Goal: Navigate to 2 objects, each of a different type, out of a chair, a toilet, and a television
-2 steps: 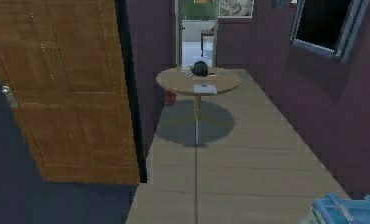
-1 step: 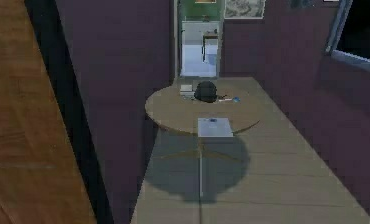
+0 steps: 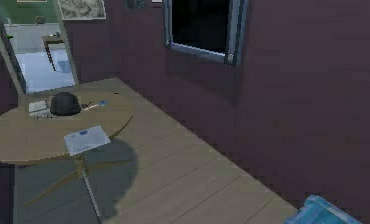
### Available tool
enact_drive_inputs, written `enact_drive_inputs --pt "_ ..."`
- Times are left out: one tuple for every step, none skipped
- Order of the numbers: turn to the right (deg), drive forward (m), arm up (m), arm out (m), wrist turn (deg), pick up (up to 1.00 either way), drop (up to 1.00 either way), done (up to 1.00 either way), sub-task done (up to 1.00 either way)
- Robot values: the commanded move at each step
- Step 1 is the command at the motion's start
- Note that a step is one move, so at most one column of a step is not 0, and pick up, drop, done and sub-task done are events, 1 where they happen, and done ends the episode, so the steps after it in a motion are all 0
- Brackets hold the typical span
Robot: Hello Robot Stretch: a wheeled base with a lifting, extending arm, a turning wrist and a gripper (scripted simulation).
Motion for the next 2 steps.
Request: enact_drive_inputs --pt "0.0 0.80 0.00 0.00 0.0 0.00 0.00 0.00 0.00" --pt "0.0 0.00 0.00 0.00 0.0 0.00 0.00 1.00 0.00"
